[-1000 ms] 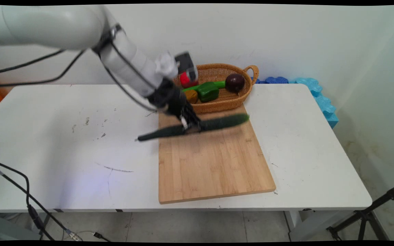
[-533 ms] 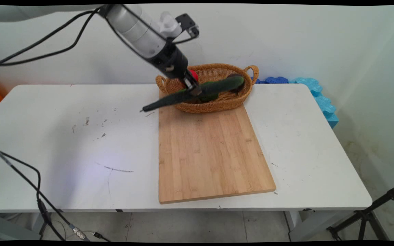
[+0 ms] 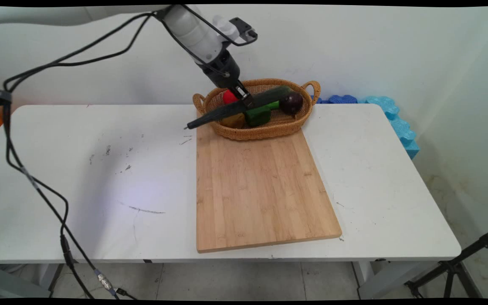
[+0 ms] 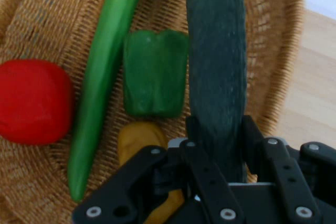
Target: Place the picked object in the vegetable basket
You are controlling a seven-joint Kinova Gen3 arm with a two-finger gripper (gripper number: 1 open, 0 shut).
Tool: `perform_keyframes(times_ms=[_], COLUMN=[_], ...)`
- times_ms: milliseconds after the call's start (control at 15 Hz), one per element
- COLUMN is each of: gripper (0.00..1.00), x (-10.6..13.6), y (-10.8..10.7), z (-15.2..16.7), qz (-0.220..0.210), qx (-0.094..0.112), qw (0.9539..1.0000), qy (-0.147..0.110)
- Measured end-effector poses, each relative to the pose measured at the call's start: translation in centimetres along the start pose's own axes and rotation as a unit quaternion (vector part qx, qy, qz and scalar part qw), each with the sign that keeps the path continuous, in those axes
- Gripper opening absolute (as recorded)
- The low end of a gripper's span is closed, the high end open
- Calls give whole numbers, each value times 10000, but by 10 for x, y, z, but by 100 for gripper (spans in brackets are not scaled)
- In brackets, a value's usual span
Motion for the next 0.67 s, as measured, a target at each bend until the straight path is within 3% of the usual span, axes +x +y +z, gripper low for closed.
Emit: perform_keyframes(times_ms=[467, 533, 667], gripper=[0, 100, 100], x=[16, 17, 20], y=[-15, -15, -15], z=[44, 48, 52], qz=[-348, -368, -391], qx=[41, 40, 28], qw=[9992, 9991, 9990], qy=[-185, -192, -191])
